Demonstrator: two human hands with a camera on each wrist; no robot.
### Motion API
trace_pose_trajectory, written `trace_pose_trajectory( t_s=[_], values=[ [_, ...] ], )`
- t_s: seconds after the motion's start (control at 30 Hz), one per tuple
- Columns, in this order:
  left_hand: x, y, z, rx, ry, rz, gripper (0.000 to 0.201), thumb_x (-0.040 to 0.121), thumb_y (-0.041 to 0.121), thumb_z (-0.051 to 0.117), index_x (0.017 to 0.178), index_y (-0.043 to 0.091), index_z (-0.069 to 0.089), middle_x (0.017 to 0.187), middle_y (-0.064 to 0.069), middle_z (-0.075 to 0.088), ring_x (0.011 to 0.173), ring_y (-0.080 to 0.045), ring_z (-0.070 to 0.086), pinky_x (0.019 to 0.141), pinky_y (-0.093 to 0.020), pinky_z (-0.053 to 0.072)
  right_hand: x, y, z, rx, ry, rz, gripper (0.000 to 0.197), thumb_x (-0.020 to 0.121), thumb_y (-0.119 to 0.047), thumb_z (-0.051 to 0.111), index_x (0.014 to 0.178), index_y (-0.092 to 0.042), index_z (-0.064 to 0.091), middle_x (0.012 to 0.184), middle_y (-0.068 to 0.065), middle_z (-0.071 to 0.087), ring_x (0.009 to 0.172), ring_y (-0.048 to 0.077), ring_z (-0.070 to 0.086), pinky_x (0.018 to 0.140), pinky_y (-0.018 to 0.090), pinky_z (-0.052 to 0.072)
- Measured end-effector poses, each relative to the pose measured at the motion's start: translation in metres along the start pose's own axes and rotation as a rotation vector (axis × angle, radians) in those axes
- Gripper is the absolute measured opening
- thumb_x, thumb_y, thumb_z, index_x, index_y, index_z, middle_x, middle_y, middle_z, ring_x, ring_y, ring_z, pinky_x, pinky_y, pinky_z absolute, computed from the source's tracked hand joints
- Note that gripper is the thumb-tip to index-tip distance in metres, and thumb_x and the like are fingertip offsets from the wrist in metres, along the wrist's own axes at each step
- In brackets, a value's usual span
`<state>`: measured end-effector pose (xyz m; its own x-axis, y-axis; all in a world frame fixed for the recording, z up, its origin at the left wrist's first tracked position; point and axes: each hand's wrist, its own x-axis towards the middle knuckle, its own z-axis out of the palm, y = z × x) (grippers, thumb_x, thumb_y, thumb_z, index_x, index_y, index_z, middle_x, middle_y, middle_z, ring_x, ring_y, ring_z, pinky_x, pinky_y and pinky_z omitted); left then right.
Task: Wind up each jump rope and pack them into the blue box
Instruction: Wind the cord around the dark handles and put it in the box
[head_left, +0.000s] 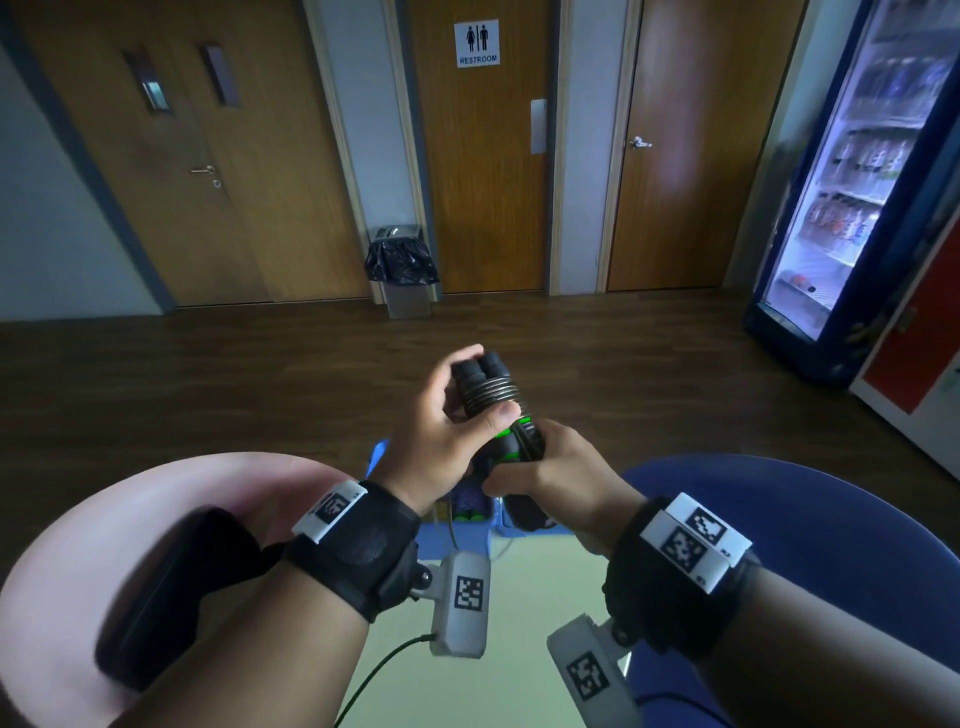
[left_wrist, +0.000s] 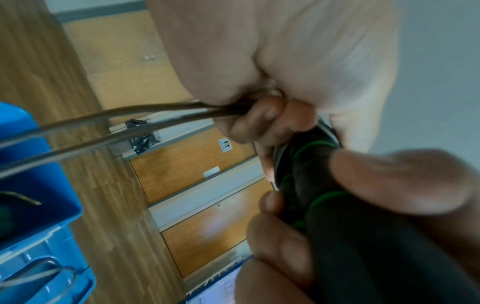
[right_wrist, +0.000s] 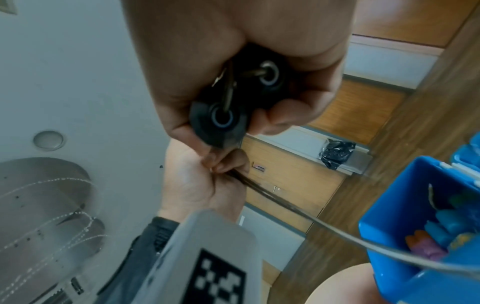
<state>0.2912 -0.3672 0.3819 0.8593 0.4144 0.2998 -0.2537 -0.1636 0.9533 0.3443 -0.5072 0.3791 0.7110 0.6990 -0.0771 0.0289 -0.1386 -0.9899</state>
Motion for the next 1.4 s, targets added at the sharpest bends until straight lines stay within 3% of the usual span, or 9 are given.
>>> trace_pose_trajectory(
  t_s=[0.2, 0.3, 0.43, 0.57, 0.63, 0.77, 0.93, 1.17, 1.4],
  values=[
    [-0.002, -0.004, -0.010, -0.204, -0.139, -0.051, 0.075, 0.076, 0.020, 0.076, 0.144, 0.018, 0.045, 0.130, -0.032, 0.054, 0.124, -0.054, 0.049, 0.103, -0.070, 0.039, -0.002, 0.000, 0.002, 0.237, -0.097, 0.000, 0.051, 0.057, -0.010, 0.072, 0.098, 0.015, 0.055, 0.075, 0.016, 0.053, 0.058, 0.023, 0.046, 0.050, 0.029, 0.033],
    [0.000, 0.000, -0.015, -0.227, -0.173, -0.089, 0.085, 0.074, 0.030, 0.085, 0.148, 0.022, 0.042, 0.126, -0.033, 0.059, 0.121, -0.051, 0.055, 0.104, -0.067, 0.039, -0.002, -0.001, 0.001, 0.346, -0.203, 0.027, 0.066, 0.054, -0.017, 0.071, 0.105, 0.018, 0.048, 0.082, 0.019, 0.048, 0.057, 0.022, 0.042, 0.047, 0.026, 0.031],
    [0.002, 0.007, -0.011, -0.300, -0.210, -0.092, 0.090, 0.063, 0.039, 0.092, 0.142, 0.029, 0.050, 0.122, -0.029, 0.060, 0.115, -0.043, 0.054, 0.104, -0.065, 0.036, -0.007, -0.004, -0.006, 0.636, -0.446, 0.156, 0.052, 0.047, -0.022, 0.076, 0.090, -0.007, 0.051, 0.063, 0.008, 0.038, 0.044, 0.017, 0.037, 0.045, 0.023, 0.032],
    [0.000, 0.011, 0.001, -0.261, -0.182, 0.022, 0.087, 0.066, 0.046, 0.089, 0.142, 0.028, 0.049, 0.119, -0.026, 0.057, 0.107, -0.041, 0.057, 0.093, -0.059, 0.044, -0.009, -0.001, -0.009, 0.881, -0.780, 0.190, 0.044, 0.064, -0.033, 0.071, 0.095, -0.013, 0.048, 0.065, -0.001, 0.045, 0.046, 0.012, 0.038, 0.048, 0.022, 0.036],
    [-0.003, 0.016, 0.007, -0.196, -0.131, 0.068, 0.081, 0.069, 0.043, 0.086, 0.139, 0.024, 0.051, 0.117, -0.014, 0.062, 0.102, -0.027, 0.059, 0.089, -0.046, 0.049, -0.009, -0.002, -0.011, 0.868, -0.832, 0.176, 0.044, 0.068, -0.036, 0.066, 0.099, -0.012, 0.047, 0.068, 0.001, 0.050, 0.051, 0.016, 0.048, 0.054, 0.024, 0.041],
    [-0.003, 0.018, 0.010, -0.124, -0.010, 0.087, 0.070, 0.065, 0.036, 0.079, 0.129, 0.024, 0.055, 0.104, 0.005, 0.067, 0.089, -0.011, 0.065, 0.075, -0.028, 0.053, -0.011, -0.013, -0.022, 0.557, -0.620, 0.222, 0.042, 0.073, -0.039, 0.060, 0.101, -0.007, 0.062, 0.084, 0.015, 0.061, 0.075, 0.031, 0.062, 0.072, 0.038, 0.052],
    [-0.005, 0.011, 0.017, -0.043, 0.104, 0.066, 0.060, 0.069, 0.015, 0.089, 0.119, 0.027, 0.058, 0.103, -0.002, 0.068, 0.086, -0.010, 0.069, 0.073, -0.023, 0.055, -0.009, -0.019, -0.014, 0.027, -0.152, 0.034, 0.021, 0.078, -0.018, 0.076, 0.095, -0.006, 0.071, 0.077, 0.010, 0.070, 0.066, 0.025, 0.065, 0.066, 0.039, 0.052],
    [-0.004, 0.020, 0.002, -0.155, -0.101, 0.004, 0.087, 0.060, 0.037, 0.092, 0.136, 0.025, 0.052, 0.116, -0.005, 0.067, 0.101, -0.019, 0.067, 0.085, -0.033, 0.055, -0.018, -0.017, -0.019, 0.375, -0.258, 0.055, 0.006, 0.085, -0.013, 0.071, 0.083, -0.010, 0.067, 0.072, 0.013, 0.063, 0.060, 0.025, 0.061, 0.061, 0.035, 0.046],
    [-0.010, 0.011, -0.008, -0.407, -0.243, -0.088, 0.091, 0.073, 0.025, 0.086, 0.150, 0.031, 0.037, 0.123, -0.023, 0.066, 0.113, -0.044, 0.062, 0.096, -0.054, 0.050, -0.020, -0.017, -0.018, 0.422, -0.245, -0.016, 0.009, 0.087, -0.013, 0.068, 0.078, -0.015, 0.069, 0.072, 0.012, 0.061, 0.060, 0.026, 0.059, 0.054, 0.031, 0.046]
  ],
)
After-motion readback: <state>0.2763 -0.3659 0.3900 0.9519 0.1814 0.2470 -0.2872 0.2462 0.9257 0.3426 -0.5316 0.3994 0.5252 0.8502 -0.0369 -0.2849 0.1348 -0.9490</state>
